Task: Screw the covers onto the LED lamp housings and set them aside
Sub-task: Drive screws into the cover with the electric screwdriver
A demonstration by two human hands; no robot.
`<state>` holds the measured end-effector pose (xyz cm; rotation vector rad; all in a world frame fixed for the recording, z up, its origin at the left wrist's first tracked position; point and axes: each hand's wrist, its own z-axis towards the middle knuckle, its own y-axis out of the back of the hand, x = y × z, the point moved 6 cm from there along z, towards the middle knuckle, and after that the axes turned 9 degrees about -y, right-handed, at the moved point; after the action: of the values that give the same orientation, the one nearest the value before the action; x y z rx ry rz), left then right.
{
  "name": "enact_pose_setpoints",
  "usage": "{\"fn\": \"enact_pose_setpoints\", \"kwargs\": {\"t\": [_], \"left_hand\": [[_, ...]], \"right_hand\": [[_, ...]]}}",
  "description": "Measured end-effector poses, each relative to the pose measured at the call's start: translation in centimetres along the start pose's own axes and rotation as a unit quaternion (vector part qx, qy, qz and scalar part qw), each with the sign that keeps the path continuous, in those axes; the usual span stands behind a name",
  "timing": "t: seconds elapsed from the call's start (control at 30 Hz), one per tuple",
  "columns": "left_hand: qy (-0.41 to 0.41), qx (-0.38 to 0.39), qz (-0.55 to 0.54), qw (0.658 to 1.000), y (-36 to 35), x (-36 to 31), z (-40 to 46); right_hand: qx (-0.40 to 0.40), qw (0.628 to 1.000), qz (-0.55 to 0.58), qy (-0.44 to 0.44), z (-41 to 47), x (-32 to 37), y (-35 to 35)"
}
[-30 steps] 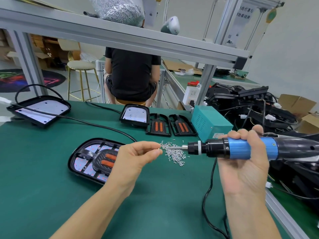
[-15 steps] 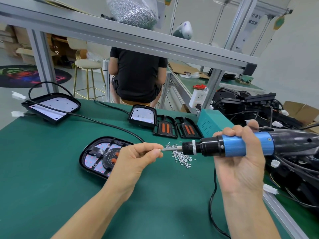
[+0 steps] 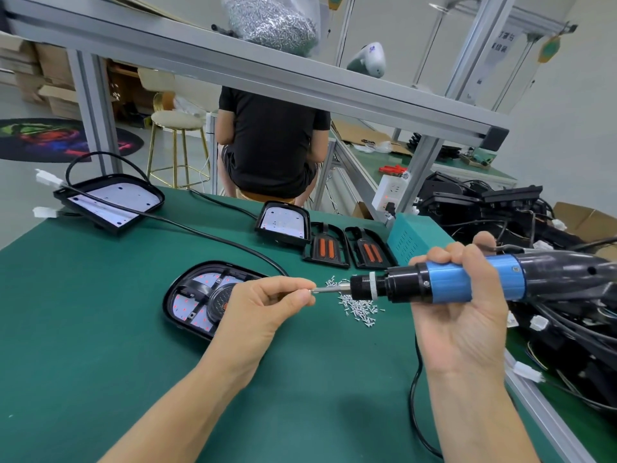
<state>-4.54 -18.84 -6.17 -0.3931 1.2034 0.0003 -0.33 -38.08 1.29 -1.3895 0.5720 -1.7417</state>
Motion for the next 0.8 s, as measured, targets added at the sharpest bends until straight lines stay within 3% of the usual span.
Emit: {"fn": "enact_pose_setpoints", "kwargs": {"t": [0.27, 0.6, 0.73, 0.8], "left_hand": [[-0.011, -0.024, 0.05, 0.998, 1.7, -0.6, 1.1], [0.03, -0.026, 0.069, 0.997, 6.3, 0.0, 2.8], [0.01, -0.004, 0.195, 0.981, 6.8, 0.2, 3.3], [-0.025, 0.029, 0.334, 0.942, 6.5, 0.3, 3.6]], "right_hand": [[-0.021, 1.0, 0.006, -0.001, 0.8, -2.0, -0.4], [-0.079, 0.991, 0.075, -0.075, 2.6, -7.4, 0.2], [-0.103, 0.992, 0.032, -0.071, 3.2, -8.0, 1.1], [-0.109, 0.992, -0.027, -0.052, 3.4, -8.0, 1.4]]}}
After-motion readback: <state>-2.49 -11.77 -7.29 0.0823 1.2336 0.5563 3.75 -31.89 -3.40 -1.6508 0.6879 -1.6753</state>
